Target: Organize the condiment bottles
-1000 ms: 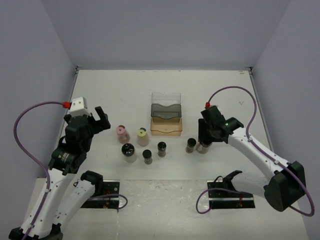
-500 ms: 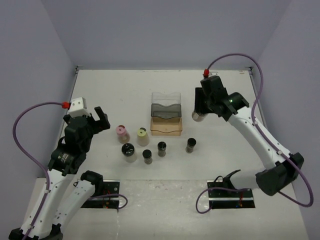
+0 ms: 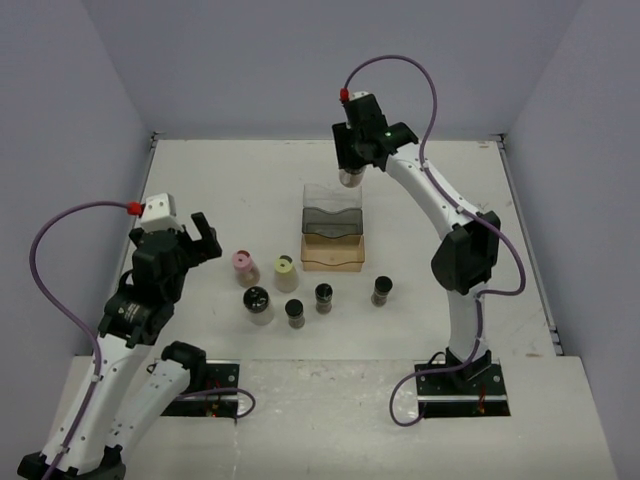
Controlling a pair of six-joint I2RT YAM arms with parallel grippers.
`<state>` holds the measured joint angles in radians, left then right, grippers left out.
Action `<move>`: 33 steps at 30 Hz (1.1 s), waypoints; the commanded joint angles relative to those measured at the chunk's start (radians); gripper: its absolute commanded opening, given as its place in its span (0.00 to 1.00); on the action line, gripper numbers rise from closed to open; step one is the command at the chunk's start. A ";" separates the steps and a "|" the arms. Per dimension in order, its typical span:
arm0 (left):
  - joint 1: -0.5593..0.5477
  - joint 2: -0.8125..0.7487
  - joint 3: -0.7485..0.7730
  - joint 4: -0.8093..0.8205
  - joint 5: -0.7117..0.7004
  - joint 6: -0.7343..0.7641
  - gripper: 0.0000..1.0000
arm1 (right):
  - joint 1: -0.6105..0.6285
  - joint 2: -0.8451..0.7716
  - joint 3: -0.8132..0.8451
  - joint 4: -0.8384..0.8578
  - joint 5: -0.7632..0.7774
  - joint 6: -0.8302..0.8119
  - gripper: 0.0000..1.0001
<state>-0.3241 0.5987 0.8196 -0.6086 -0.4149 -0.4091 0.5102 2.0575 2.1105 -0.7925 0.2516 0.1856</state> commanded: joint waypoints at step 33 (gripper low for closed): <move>-0.007 0.062 -0.016 0.032 0.024 -0.002 1.00 | -0.010 0.108 -0.032 0.084 -0.084 -0.097 0.00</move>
<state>-0.3241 0.6575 0.8055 -0.6079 -0.3969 -0.4088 0.5079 2.1468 2.0171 -0.7395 0.1406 0.1112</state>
